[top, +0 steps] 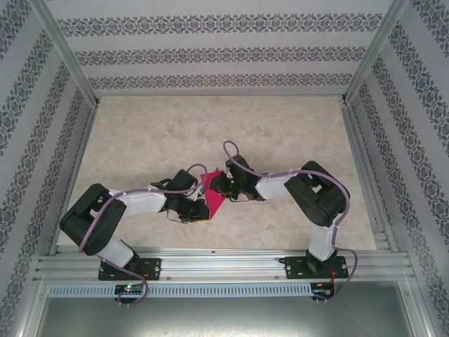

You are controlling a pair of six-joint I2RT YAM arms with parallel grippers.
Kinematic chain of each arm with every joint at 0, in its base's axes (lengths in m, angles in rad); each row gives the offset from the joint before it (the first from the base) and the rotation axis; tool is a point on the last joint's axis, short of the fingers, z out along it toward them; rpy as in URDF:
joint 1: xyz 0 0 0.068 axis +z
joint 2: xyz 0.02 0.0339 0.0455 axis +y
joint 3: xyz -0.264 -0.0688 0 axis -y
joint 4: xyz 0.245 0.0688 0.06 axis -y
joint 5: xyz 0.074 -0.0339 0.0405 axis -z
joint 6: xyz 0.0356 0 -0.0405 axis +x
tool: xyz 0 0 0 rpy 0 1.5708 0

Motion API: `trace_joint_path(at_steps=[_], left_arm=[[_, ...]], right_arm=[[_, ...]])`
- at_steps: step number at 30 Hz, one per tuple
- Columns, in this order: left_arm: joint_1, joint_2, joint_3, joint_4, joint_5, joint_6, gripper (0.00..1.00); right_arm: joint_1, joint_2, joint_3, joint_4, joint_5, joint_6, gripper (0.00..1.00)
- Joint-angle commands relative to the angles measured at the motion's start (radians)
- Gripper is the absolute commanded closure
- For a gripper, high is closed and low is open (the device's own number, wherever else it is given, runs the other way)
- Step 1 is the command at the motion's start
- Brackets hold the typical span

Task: Fold a paper plane with a square sheet of paper (pick it up from the middle)
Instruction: Fourth fold the wing at the center of the table.

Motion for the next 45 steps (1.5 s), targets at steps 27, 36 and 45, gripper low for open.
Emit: trace_joint_path(at_steps=[27, 36, 45], left_arm=[[0.060, -0.033, 0.038, 0.170, 0.036, -0.165, 0.82], [0.059, 0.061, 0.015, 0.088, -0.070, -0.124, 0.86], [0.058, 0.056, -0.071, -0.001, -0.141, -0.052, 0.96]], right_arm=[[0.105, -0.008, -0.125, -0.036, 0.220, 0.212, 0.78], [0.095, 0.000, -0.108, -0.031, 0.193, 0.191, 0.78], [0.003, -0.068, -0.057, -0.071, 0.122, 0.035, 0.77]])
